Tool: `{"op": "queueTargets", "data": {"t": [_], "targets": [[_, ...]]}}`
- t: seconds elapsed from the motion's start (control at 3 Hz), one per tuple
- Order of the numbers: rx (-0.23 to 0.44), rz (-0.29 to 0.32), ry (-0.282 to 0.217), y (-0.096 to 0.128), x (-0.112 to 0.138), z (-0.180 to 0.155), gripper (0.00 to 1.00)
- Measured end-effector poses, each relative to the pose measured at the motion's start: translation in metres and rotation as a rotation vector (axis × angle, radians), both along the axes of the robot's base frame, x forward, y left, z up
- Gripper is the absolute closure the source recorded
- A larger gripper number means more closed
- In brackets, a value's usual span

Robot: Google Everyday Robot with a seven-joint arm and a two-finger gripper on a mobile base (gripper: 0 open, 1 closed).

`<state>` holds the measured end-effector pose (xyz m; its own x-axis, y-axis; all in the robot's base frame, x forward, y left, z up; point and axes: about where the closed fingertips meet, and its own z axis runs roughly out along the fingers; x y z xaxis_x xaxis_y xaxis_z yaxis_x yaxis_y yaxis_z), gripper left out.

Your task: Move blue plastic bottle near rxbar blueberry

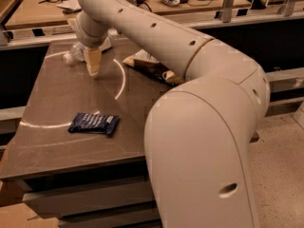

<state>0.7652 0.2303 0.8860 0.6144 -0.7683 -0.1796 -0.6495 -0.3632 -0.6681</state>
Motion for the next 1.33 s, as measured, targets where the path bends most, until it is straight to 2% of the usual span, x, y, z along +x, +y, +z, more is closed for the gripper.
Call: {"op": "queueTargets", "data": {"t": [0.67,1.0,1.33], "targets": [[0.106,0.015,-0.059,0.043,0.016,0.025,0.00],[0.123,0.068,-0.060,0.057,0.022,0.014,0.02],[0.125,0.133,-0.072,0.068,0.025,-0.001,0.34]]}}
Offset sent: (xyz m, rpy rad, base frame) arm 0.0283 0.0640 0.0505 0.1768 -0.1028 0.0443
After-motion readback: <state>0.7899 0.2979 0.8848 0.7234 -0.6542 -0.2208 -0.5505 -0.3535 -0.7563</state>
